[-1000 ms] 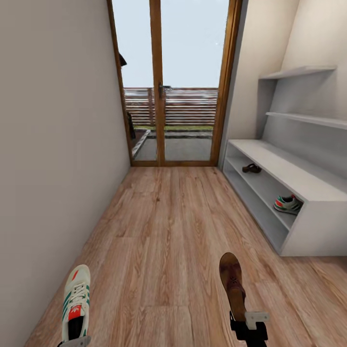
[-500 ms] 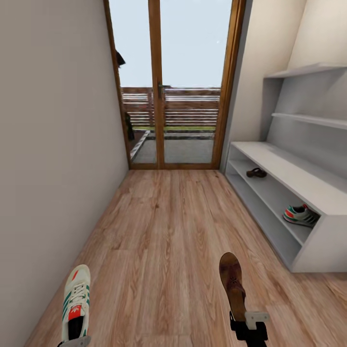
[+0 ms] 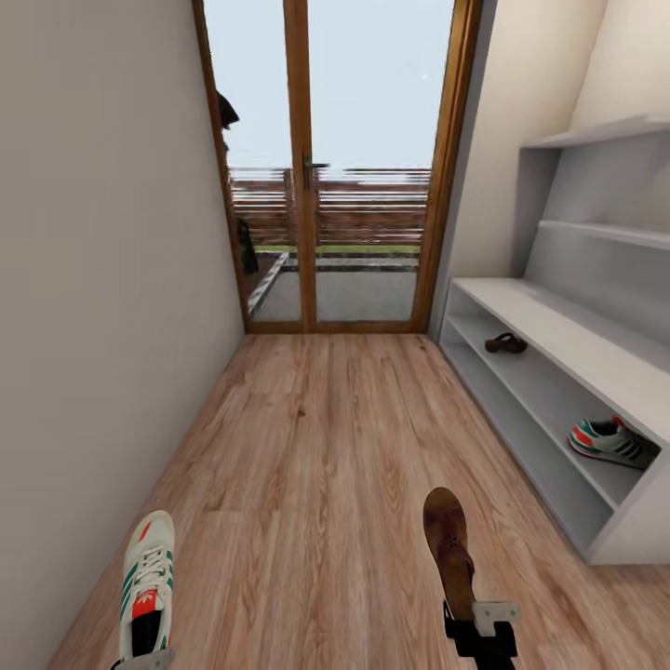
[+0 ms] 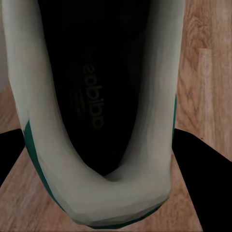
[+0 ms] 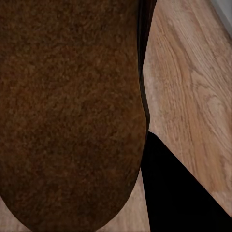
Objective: Pick up the two gym shoes and the two sandals from the corridor floor and place them onto the hallstand (shoe rack) in the corridor, making sure they are on the rack and not on the floor. Arrange them so the two gym shoes are next to each other and the two sandals are next to each other.
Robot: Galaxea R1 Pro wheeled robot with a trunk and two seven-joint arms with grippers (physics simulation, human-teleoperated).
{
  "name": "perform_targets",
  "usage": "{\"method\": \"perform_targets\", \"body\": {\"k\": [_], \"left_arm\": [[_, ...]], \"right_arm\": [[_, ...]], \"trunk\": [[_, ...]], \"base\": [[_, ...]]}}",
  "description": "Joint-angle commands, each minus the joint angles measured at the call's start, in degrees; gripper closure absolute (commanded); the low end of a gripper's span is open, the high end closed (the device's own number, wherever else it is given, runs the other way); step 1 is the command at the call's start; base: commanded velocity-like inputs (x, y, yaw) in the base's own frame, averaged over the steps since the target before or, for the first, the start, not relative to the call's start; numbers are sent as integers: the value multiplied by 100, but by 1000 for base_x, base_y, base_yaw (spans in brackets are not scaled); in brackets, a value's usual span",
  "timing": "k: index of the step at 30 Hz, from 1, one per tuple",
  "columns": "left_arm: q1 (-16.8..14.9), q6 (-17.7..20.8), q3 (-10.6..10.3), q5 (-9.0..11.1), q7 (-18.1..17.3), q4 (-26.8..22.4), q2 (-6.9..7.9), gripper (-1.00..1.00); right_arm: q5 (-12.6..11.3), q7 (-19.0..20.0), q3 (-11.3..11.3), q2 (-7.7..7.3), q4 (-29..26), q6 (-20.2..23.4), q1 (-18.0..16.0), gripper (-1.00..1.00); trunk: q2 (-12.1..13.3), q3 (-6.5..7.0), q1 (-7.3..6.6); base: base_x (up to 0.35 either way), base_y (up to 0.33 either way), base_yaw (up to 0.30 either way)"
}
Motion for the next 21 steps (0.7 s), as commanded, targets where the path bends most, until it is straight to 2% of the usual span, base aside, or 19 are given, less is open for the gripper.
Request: {"method": "perform_targets", "body": {"k": [1,21], "left_arm": [[-5,-21,40,-53,-17,2,-5,100],[-6,-21,40,-53,-17,1,-5,100]], "right_arm": [[46,2,-47,-1,7,-16,-4,100],[41,-21,-47,-9,5,-19,-4,100]], "trunk": [[-2,-5,2],[-2,-5,2]], "base": [[336,0,0],[337,0,0]]}}
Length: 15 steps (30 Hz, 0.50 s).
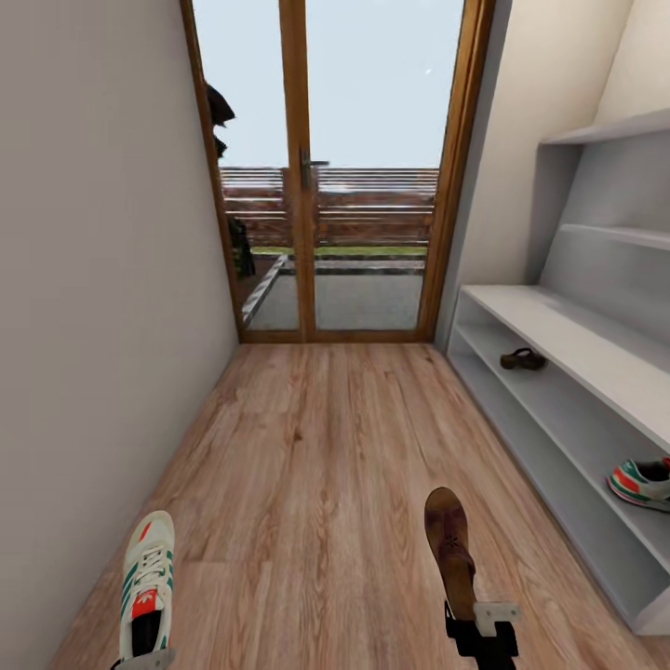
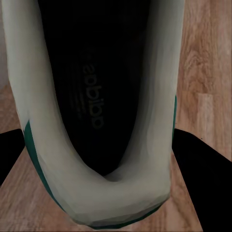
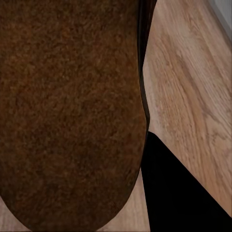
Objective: Pick up the two gym shoes and the two sandals from the corridor floor and place them onto the hallstand (shoe rack) in the corridor, making sure they are on the rack and not on the floor. Arrange them so the two gym shoes are next to each other and the two sandals are next to each other.
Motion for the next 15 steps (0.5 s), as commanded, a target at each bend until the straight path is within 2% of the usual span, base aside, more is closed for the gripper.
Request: {"method": "perform_targets", "body": {"k": [1,15], "left_arm": [[-5,-21,40,-54,-17,3,-5,100],[-5,-21,40,-54,-17,6,-5,100]], "right_arm": [[44,1,-48,3,5,-18,-5,100],[43,7,-48,6,5,-15,-4,100]], "trunk": [[-2,-5,2],[-2,-5,2]], "base": [[337,0,0],[336,0,-16]]}}
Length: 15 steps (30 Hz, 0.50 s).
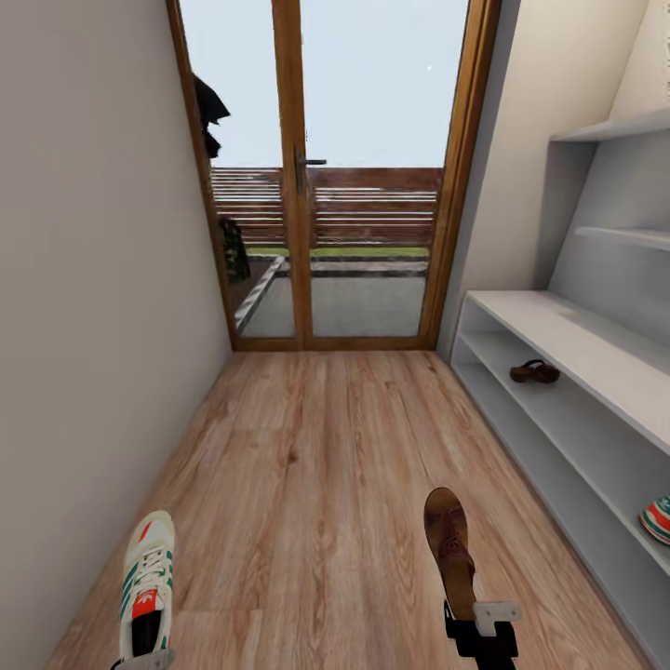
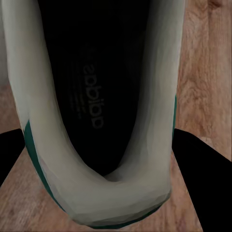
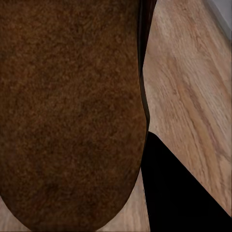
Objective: Pick up the two gym shoes and the two sandals from the corridor floor and place them onto the hallstand (shoe rack) in the corridor, making sure they are on the rack and not on the floor. Arrange them so the two gym shoes are next to each other and the two sandals are next to each other.
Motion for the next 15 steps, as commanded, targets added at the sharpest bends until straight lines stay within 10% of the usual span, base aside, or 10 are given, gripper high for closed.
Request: {"method": "perform_targets", "body": {"k": [1,15], "left_arm": [[-4,-21,40,-54,-17,1,-4,100],[-5,-21,40,-53,-17,-1,-4,100]], "right_arm": [[42,1,-52,2,6,-19,-6,100],[42,3,-52,2,6,-21,-5,100]], "trunk": [[-2,-5,2],[-2,-5,2]], "base": [[337,0,-186],[336,48,-249]]}}
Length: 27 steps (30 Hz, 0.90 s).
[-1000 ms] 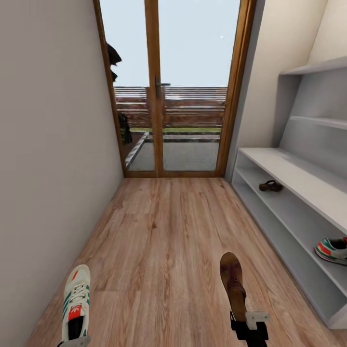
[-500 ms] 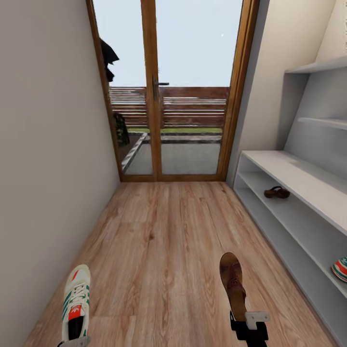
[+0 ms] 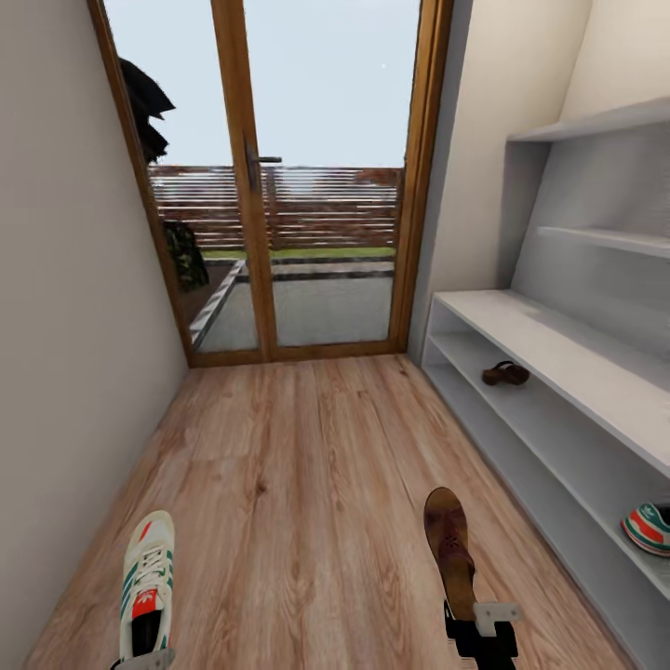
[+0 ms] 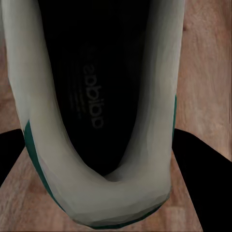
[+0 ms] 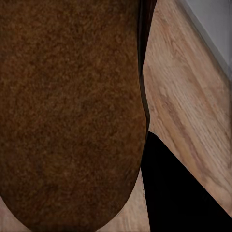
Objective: Pick up the two gym shoes and the two sandals from the corridor floor and place them onto the hallstand (shoe rack) in the corridor, making sure they are on the rack and not on the floor. Arrange them so the two gym shoes are next to each other and the two sandals are next to each other.
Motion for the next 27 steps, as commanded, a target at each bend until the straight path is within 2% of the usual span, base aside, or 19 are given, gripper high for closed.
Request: {"method": "perform_targets", "body": {"k": [1,9,20,27], "left_arm": [[-4,-21,40,-54,-17,3,-4,100],[-4,-21,40,-55,-17,3,-4,100],[-4,-28,40,-55,-17,5,-4,100],[-4,-30,40,-55,-17,4,-4,100]], "right_arm": [[45,1,-46,3,7,-19,-6,100],[45,1,-46,3,7,-18,-7,100],[45,-5,-46,3,7,-18,-6,100],[45,-4,-46,3,7,-19,-5,100]], "trunk": [[-2,-5,2],[-2,-5,2],[-2,-5,2],[-2,-5,2]], "base": [[331,125,-263],[312,157,-252],[285,207,-44],[266,223,-175]]}}
